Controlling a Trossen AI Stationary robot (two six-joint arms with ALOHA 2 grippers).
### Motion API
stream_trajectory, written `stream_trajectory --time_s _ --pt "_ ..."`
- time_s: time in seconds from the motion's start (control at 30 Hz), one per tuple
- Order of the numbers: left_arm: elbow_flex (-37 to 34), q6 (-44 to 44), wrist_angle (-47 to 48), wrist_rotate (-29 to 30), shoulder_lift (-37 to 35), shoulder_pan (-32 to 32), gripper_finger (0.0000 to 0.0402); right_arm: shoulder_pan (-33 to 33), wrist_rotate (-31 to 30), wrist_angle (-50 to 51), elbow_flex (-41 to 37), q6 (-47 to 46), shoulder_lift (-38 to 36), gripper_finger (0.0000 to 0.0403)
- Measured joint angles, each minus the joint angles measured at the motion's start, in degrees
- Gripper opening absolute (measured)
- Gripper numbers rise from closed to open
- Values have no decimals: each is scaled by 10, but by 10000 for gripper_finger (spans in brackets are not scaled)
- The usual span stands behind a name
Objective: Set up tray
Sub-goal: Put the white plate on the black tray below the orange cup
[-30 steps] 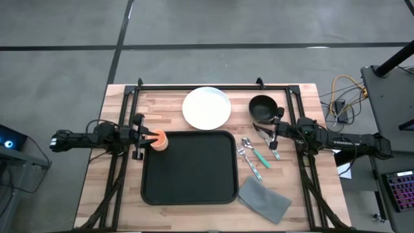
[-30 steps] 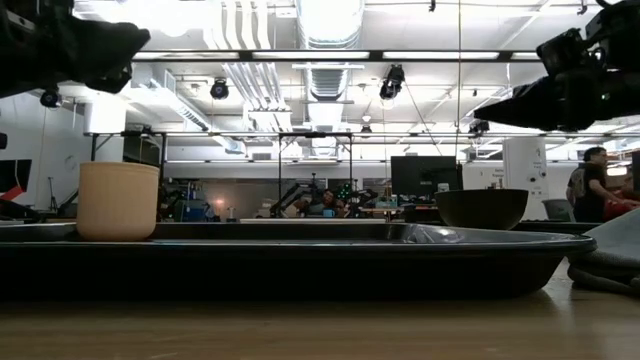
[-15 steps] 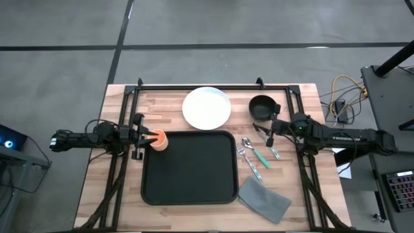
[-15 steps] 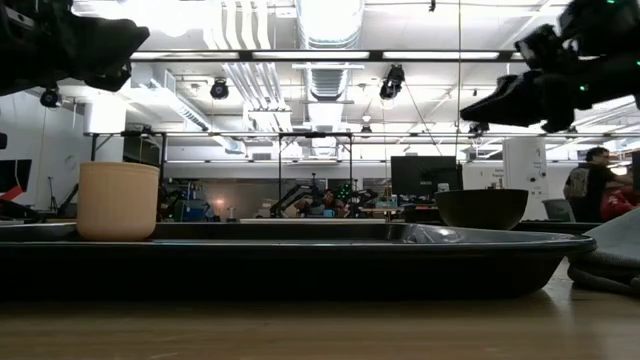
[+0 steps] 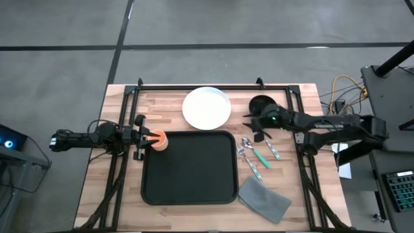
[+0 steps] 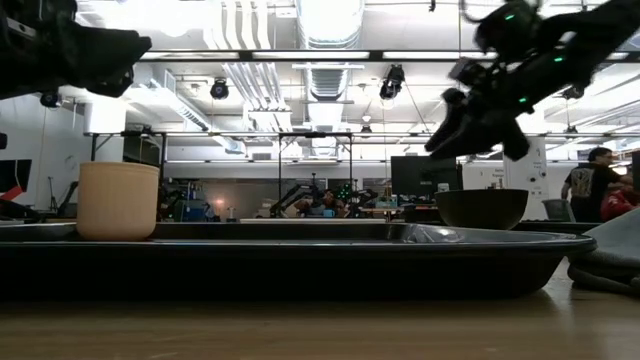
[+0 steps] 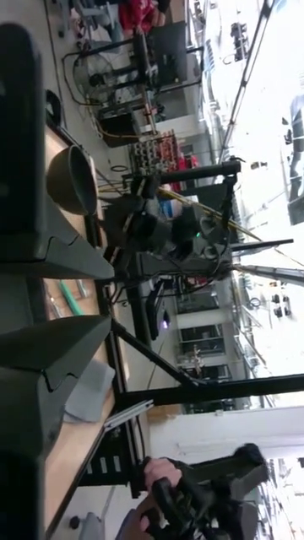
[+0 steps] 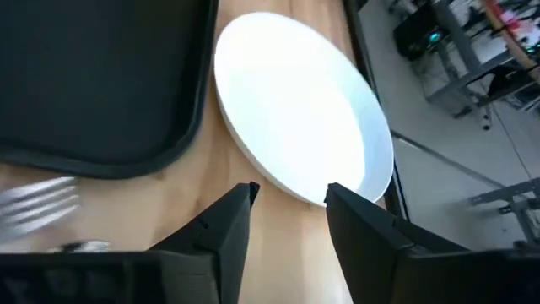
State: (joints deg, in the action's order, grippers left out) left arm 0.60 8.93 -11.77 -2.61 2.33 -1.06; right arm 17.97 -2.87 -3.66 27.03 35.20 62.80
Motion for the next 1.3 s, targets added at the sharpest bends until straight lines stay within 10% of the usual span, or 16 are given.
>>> stream_trajectory --time_s 0.5,1.3 --pt "0 0 4 0 0 0 61 53 123 7 191 68 274 140" --pt "0 0 4 0 0 0 62 48 91 45 232 100 389 129"
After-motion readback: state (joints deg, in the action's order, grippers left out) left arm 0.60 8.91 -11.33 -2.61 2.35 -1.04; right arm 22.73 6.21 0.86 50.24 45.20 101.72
